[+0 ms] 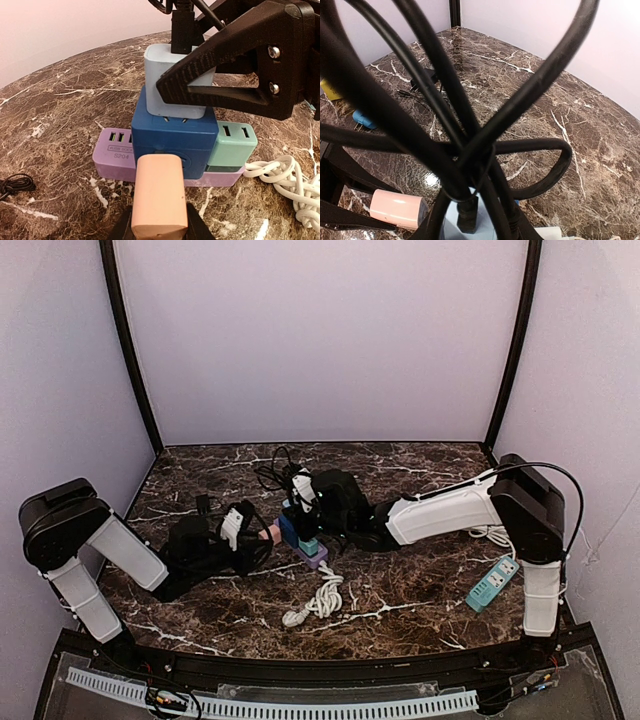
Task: Insert the plug
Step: Insert the plug into the socket.
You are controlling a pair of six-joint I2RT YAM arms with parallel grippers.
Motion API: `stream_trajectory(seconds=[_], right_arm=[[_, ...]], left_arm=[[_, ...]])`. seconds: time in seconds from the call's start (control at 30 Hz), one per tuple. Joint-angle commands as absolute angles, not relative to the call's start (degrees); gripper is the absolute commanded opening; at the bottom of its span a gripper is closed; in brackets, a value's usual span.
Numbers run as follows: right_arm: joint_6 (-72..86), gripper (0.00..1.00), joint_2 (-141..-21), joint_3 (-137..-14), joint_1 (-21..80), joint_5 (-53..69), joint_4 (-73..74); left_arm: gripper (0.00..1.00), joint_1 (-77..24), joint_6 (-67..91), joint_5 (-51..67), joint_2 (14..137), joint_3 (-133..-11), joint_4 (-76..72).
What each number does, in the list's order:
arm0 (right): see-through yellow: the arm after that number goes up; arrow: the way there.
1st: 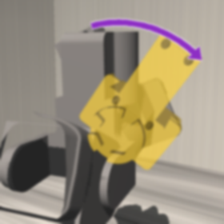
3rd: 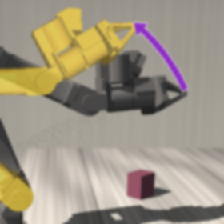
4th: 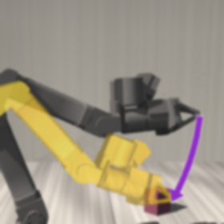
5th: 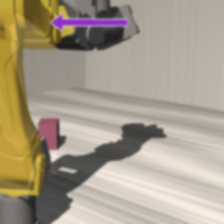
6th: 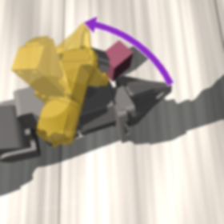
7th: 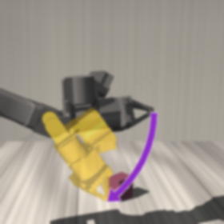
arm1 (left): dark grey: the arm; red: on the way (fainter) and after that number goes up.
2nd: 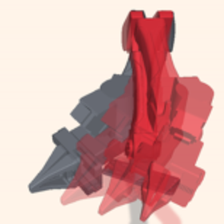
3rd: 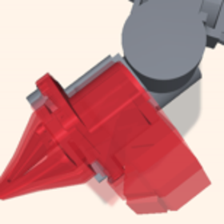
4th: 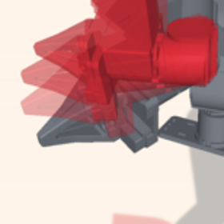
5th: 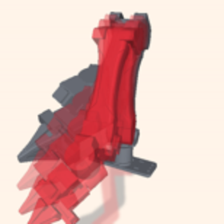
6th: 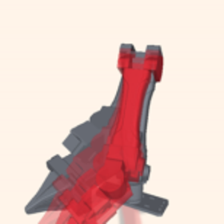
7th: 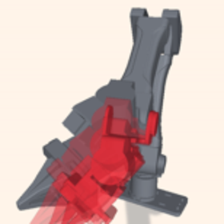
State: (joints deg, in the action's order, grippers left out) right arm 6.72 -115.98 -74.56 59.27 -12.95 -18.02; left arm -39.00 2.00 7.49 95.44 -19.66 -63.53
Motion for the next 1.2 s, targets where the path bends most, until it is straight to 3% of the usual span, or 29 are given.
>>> stream_trajectory(seconds=[0.0,1.17], right_arm=[[6.3,0.00,-119.6,-73.7,60.2,-12.5,-11.8],[5.5,0.00,-119.6,-73.8,60.2,-12.8,-12.0]], left_arm=[[0.01,-38.8,2.6,8.8,95.2,-20.5,-63.2],[0.01,-38.7,-0.8,6.7,95.5,-21.5,-66.3]])
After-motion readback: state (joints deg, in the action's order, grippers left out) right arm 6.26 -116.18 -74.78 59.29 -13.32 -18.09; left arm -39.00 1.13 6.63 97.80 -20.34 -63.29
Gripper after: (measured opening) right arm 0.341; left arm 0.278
